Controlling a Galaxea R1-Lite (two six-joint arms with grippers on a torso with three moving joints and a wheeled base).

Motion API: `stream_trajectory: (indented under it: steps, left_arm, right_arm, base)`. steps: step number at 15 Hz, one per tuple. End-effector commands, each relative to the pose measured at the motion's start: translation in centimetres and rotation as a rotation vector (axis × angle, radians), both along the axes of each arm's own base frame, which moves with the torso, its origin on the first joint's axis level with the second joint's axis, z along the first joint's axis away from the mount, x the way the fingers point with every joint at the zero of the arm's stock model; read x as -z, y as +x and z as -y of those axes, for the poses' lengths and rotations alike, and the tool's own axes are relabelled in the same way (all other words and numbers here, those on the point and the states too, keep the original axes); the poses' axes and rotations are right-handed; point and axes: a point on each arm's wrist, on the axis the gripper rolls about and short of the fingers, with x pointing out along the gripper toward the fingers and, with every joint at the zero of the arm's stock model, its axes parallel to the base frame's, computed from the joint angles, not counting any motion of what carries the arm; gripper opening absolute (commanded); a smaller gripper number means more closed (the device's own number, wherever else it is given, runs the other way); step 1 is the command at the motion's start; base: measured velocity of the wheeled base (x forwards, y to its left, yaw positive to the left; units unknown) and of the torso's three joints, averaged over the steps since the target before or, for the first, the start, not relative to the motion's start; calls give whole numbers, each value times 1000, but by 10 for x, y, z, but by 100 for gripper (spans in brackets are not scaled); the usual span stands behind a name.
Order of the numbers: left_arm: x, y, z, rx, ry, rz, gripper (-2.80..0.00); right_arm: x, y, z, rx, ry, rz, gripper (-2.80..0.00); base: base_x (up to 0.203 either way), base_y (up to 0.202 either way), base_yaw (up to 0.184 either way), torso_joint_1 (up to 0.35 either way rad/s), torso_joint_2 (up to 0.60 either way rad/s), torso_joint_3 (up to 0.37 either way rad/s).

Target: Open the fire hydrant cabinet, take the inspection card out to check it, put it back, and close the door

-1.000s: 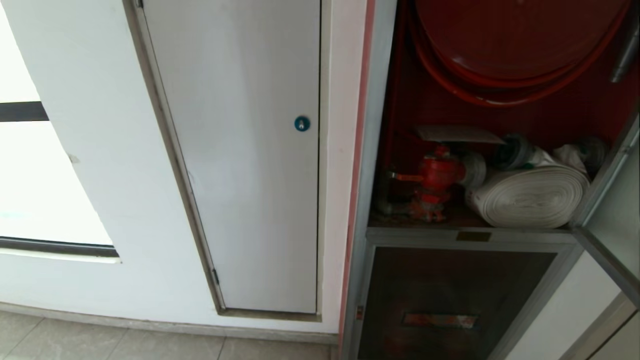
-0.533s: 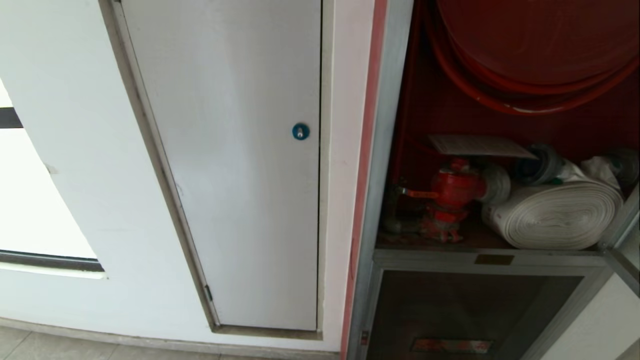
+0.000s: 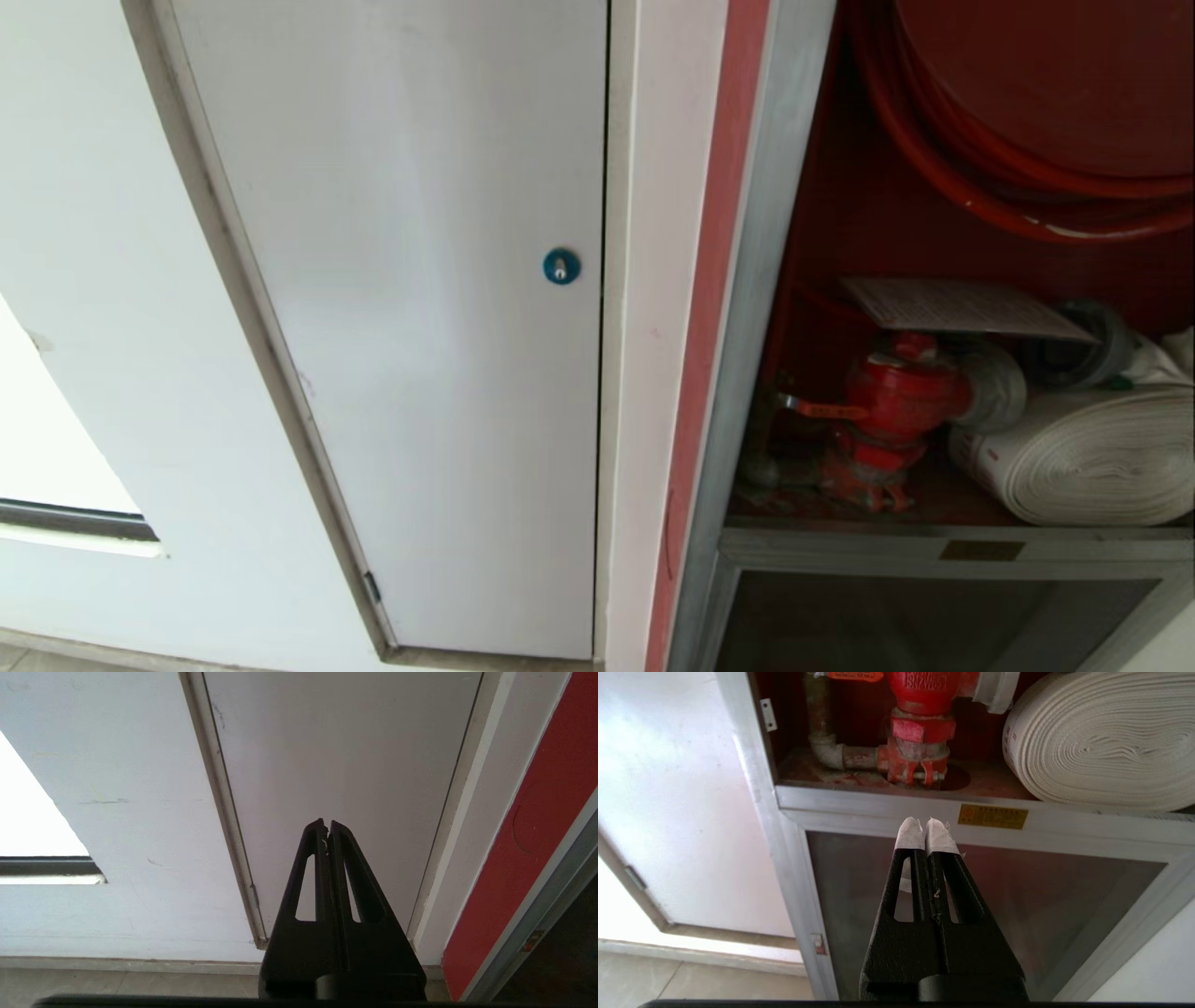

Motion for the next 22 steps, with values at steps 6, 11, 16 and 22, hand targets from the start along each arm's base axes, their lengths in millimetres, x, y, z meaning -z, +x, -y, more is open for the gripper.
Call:
stream_trajectory:
  steps: [6,11,16,22]
  left_arm:
    - [3,1,0,2,1,-12,-280]
    - [3,1,0,2,1,-12,-280]
    - [3,1,0,1,1,-12,-280]
    - [3,1,0,1,1,-12,-280]
  right_arm:
    - [1,0,0,-1,1,-4,-280]
    - [1,0,0,-2,-1,-4,-280]
    - [1,0,0,-1,-1,-5,-280]
    - [-26,-4,0,16,-6,36,-280]
  base:
    - [196,0,-1,4,2,1]
    - [41,0,0,7,4,0]
    - [0,0,0,0,0,0]
    - [0,0,0,0,0,0]
